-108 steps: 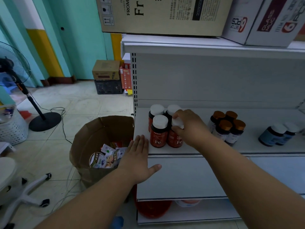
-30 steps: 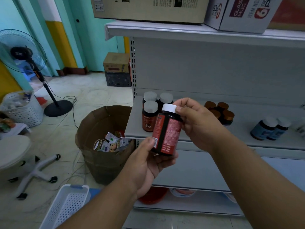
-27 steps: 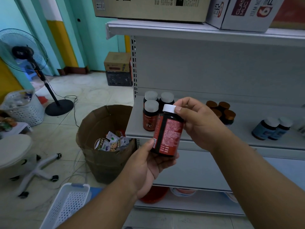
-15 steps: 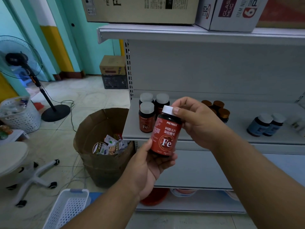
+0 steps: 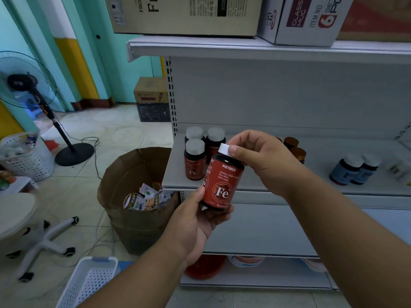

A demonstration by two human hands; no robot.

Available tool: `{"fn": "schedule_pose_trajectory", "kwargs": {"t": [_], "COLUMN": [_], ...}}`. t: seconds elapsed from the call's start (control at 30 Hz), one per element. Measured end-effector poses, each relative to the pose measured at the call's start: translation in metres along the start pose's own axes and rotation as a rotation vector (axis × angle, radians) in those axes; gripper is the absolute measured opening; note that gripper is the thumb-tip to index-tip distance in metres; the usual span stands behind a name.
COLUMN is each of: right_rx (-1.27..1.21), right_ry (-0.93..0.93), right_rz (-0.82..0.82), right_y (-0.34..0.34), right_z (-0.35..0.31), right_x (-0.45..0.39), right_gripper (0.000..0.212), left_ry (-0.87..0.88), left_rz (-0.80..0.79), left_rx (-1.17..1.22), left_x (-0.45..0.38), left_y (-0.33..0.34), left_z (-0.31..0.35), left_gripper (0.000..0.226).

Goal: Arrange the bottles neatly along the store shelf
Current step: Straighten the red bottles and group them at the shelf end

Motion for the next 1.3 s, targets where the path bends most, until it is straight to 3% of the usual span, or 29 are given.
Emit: {"fn": "schedule_pose_trajectory", "kwargs": {"t": [0.1,0.23,0.33,0.5,0.6,0.7,0.8,1.07,1.3], "right_rx": [0.076,0.129,0.16,0.281,0.433,0.565,0.654,0.735,0.824], "right_ry": [-0.01,-0.013,-0.001,-0.002,-0.016,-0.039,-0.075,-0.062,-0.092], "right_rz": [0.049,0.021,-0.009,0.027,0.038,0.033,0.022,-0.018,-0.053], "right_y": [0.002,0.0,-0.004,-0.002,-0.003,-0.001,0.001,0.013,0.017], "right_z": [0.001,-0.002,-0.001,0.008,0.016,0.027,0.038,0.063,0.077], "right_x": [-0.002,-0.002,-0.005,-0.015,-0.024,-0.034,-0.045,-0.072,-0.082], "right_gripper": [0.028,0.04,0.029,0.019,0.022,0.026,0.026,0.028,0.032], "left_ry": [0.049,0.014,-0.012,0.099,0.269,0.475,0.57,0.315,0.276], "left_rz": [0.008,-0.039,-0.039,0.168,0.337,0.403,0.411,0.344,0.339], "left_rx": [-0.048,-0.018,-0.086,-0.631,-1.058,-1.426,-1.78,-2.233,-2.279], "left_x": [-0.003,-0.006,-0.01,-0.022,-0.032,-0.048,-0.069,-0.095,-0.095], "left_y": [0.001,0.0,-0.004,-0.019,-0.037,-0.059,-0.08,-0.106,-0.107], "left_z": [0.0,-0.001,0.0,0.02,0.039,0.049,0.051,0.056,0.049], "left_gripper": [0.055,0.072,0.061,0.052,0.047,0.051,0.059,0.093,0.095]}}
Point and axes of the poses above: each hand's wrist, its own x-axis away from the middle knuckle, its own y-axis out of the palm, z = x × y, the point moved 2 cm from there along -x, towards the middle knuckle, and after that the axes turned 9 degrees about -y, right-handed, at the moved point
